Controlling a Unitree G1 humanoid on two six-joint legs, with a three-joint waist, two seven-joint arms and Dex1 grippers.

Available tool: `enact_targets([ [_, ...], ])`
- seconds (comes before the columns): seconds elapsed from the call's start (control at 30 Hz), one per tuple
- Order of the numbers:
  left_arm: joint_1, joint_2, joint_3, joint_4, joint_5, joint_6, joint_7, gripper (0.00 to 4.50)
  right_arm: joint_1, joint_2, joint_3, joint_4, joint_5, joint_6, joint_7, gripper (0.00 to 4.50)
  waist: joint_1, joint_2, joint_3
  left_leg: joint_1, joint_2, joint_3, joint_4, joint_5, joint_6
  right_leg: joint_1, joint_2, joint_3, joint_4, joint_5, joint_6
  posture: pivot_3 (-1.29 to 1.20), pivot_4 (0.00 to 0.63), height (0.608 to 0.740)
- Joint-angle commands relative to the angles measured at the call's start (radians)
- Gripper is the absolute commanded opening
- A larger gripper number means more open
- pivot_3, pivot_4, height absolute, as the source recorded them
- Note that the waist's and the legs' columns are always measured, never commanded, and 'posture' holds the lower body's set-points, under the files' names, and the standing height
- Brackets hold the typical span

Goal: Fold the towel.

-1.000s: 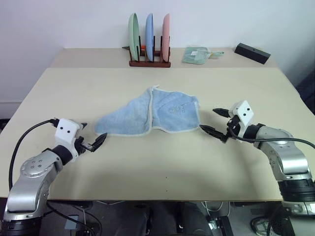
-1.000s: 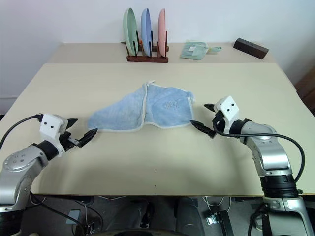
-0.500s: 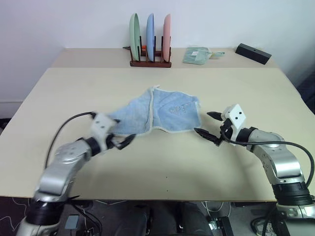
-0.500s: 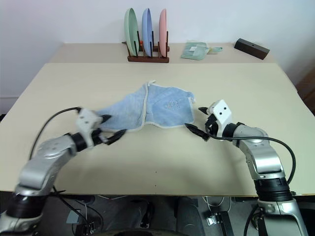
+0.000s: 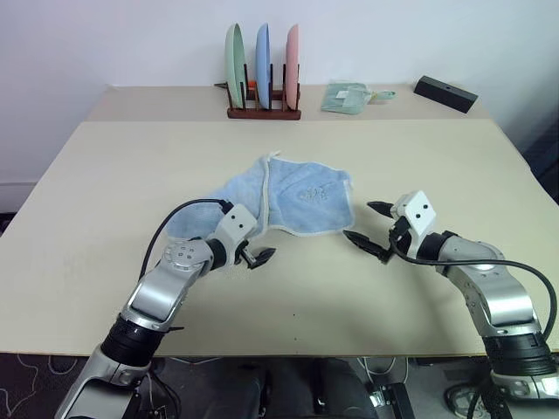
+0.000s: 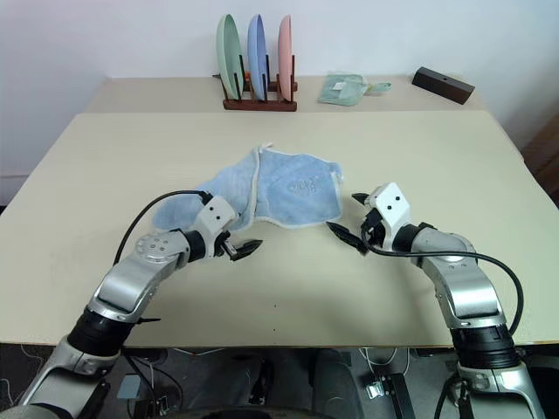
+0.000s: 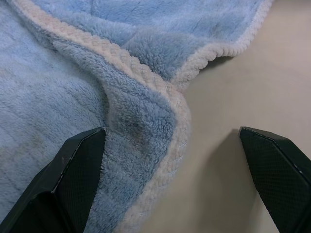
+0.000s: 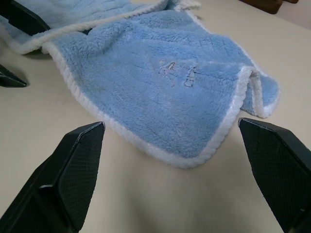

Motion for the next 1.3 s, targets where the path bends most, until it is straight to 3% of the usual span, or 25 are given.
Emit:
enact_targets([
  [0.03, -0.011, -0.008, 0.026, -0.001, 0.008, 0.001, 0.021, 3.96, 0.003, -0.004, -0.007, -0.037, -0.01, -0.026, -0.003, 4.5, 0.0, 0.0, 0.0, 0.0, 0.0, 0.0, 0.0, 0.0, 0.0, 0.0, 0.0, 0.0, 0.0, 0.0, 0.0, 0.0, 0.15, 0.74],
  [0.07, -0.014, -0.013, 0.034, 0.005, 0.006, 0.001, 0.027, 3.69, 0.0, -0.003, -0.006, -0.034, -0.011, -0.026, -0.002, 4.5, 0.0, 0.0, 0.0, 0.0, 0.0, 0.0, 0.0, 0.0, 0.0, 0.0, 0.0, 0.0, 0.0, 0.0, 0.0, 0.0, 0.15, 0.74],
  [0.3, -0.002, -0.01, 0.082, 0.005, 0.002, -0.069, 0.03, 0.29, -0.009, 0.0, -0.002, -0.011, -0.022, -0.046, 0.006, 4.5, 0.0, 0.0, 0.0, 0.0, 0.0, 0.0, 0.0, 0.0, 0.0, 0.0, 0.0, 0.0, 0.0, 0.0, 0.0, 0.0, 0.15, 0.74],
  [0.33, 0.002, -0.003, 0.084, 0.002, 0.006, -0.091, 0.024, 0.08, -0.009, 0.0, -0.002, -0.008, -0.023, -0.049, 0.007, 4.5, 0.0, 0.0, 0.0, 0.0, 0.0, 0.0, 0.0, 0.0, 0.0, 0.0, 0.0, 0.0, 0.0, 0.0, 0.0, 0.0, 0.15, 0.74],
  [0.53, 0.059, 0.058, 0.157, -0.064, -0.024, -0.283, -0.04, 0.08, -0.018, 0.002, 0.002, -0.003, -0.029, -0.062, 0.012, 4.5, 0.0, 0.0, 0.0, 0.0, 0.0, 0.0, 0.0, 0.0, 0.0, 0.0, 0.0, 0.0, 0.0, 0.0, 0.0, 0.0, 0.15, 0.74],
  [0.67, 0.295, 0.239, 0.371, -0.255, -0.283, -0.166, -0.285, 0.08, -0.094, -0.004, 0.023, 0.014, -0.026, -0.039, 0.035, 4.5, -0.025, 0.001, 0.0, 0.001, 0.0, 0.0, -0.002, 0.0, 0.0, -0.003, 0.0, 0.0, 0.0, 0.0, 0.0, 0.0, 0.15, 0.74],
  [0.83, 0.539, 0.393, 0.478, -0.28, -0.312, -0.14, -0.392, 0.08, -0.297, 0.052, 0.019, 0.18, -0.005, 0.094, -0.019, 4.5, -0.022, 0.003, 0.0, 0.002, 0.0, 0.0, -0.002, 0.0, -0.001, -0.002, 0.0, 0.0, 0.0, 0.002, -0.003, 0.0, 0.15, 0.74],
  [0.97, 0.586, 0.387, 0.476, -0.248, -0.253, -0.181, -0.342, 0.08, -0.409, 0.06, 0.091, 0.31, -0.059, 0.108, 0.003, 4.5, -0.002, 0.003, 0.0, 0.001, 0.0, -0.001, -0.002, 0.0, 0.0, -0.001, 0.0, 0.0, -0.002, 0.002, -0.004, 0.0, 0.15, 0.74],
  [1.23, 0.593, 0.331, 0.48, -0.266, -0.278, -0.166, -0.282, 0.08, -0.464, 0.091, 0.175, 0.422, -0.139, 0.063, 0.026, 4.5, -0.003, 0.003, 0.0, 0.0, 0.0, -0.001, -0.002, 0.0, 0.0, -0.002, 0.0, -0.001, -0.003, 0.002, -0.004, 0.0, 0.15, 0.74],
  [1.3, 0.592, 0.326, 0.494, -0.272, -0.293, -0.15, -0.272, 0.62, -0.459, 0.097, 0.168, 0.413, -0.137, 0.065, 0.023, 4.5, -0.003, 0.003, 0.0, 0.0, 0.0, -0.001, -0.002, 0.0, 0.0, -0.002, 0.0, -0.001, -0.002, 0.002, -0.004, 0.0, 0.15, 0.74],
])
